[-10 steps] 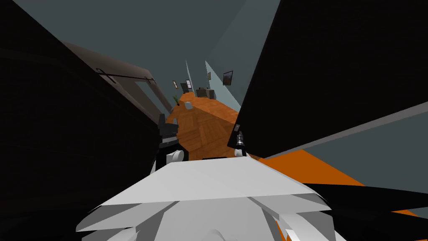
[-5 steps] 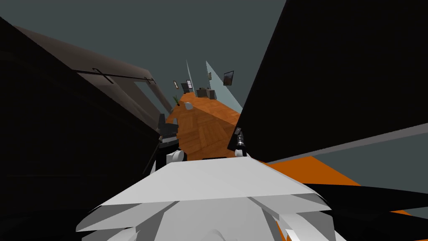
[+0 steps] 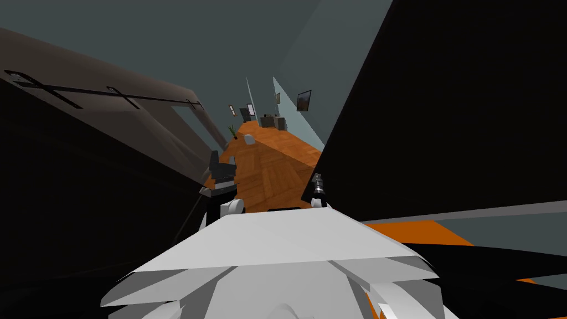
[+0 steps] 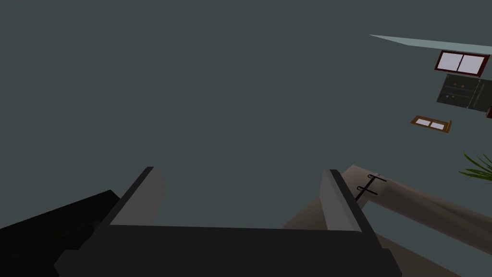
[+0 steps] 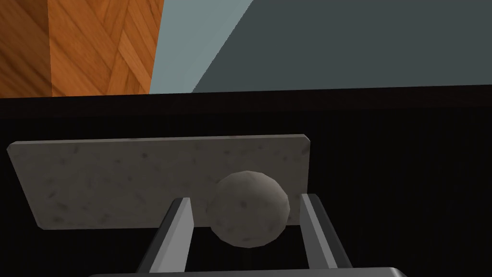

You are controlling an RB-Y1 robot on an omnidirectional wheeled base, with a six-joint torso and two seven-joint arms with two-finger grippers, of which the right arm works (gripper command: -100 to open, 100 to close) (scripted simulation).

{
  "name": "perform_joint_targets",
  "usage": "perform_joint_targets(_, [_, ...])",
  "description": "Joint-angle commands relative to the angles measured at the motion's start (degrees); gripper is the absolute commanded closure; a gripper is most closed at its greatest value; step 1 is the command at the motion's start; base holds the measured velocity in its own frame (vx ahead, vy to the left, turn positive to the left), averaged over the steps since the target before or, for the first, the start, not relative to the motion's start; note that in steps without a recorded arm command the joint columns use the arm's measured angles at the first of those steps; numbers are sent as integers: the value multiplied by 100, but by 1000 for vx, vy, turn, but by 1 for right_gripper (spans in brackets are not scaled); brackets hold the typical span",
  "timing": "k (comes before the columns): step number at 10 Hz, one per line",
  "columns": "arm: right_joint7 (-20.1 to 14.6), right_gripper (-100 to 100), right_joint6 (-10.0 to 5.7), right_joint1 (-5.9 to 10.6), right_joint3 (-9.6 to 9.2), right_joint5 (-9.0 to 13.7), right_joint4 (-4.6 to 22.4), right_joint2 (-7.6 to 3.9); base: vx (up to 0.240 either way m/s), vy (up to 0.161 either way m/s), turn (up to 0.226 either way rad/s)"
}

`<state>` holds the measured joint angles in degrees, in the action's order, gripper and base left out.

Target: Push the door open

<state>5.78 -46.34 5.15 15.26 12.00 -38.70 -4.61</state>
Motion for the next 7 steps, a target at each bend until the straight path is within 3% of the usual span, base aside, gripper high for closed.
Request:
perform_joint_targets(1, [0, 100, 9, 0, 1, 0, 1, -2, -38, 14, 4])
perform_joint_targets(5, [0, 100, 9, 0, 1, 0, 1, -2, -13, 5, 0])
perform_joint_targets(7, [36, 100, 34, -8, 90, 57, 16, -20, 130, 6, -33])
